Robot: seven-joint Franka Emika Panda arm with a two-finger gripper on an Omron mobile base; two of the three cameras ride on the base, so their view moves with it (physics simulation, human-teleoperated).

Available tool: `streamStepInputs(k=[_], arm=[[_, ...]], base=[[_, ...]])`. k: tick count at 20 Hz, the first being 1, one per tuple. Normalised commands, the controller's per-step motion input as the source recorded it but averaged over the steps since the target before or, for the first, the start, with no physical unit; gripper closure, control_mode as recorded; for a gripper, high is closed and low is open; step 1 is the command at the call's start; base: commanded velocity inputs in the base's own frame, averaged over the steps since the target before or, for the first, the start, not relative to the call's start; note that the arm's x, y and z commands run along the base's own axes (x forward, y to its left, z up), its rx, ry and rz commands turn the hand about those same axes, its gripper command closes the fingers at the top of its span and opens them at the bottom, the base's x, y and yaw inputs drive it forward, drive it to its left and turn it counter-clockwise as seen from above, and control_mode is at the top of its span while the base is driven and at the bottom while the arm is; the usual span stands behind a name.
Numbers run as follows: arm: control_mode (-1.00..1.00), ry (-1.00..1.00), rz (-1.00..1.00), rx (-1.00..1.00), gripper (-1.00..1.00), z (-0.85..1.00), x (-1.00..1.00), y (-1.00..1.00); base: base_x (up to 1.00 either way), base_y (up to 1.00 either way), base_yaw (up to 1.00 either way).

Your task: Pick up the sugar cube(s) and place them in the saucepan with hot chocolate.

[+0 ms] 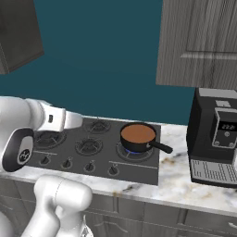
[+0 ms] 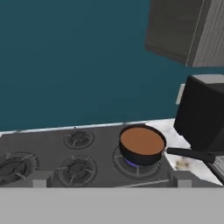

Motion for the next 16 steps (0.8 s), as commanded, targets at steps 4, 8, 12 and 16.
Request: streamStepInputs(k=[4,8,12,16], arm=[[-1.0,-0.18,-0.01,0.02,-1.0,0.22,-0.6,0.02],[-1.0,-0.15,0.0,0.04,-1.0,0.11,-0.65,0.03],[-1.0,-0.1,0.0,0.11,-1.0,0.0,-0.28,0.07],[-1.0,-0.04,0.06,0.11,-1.0,-0.24,0.27,0.35]], base=[[0.0,0.0,0.0],[0.0,0.0,0.0],[0.0,0.0,0.0],[0.0,0.0,0.0]])
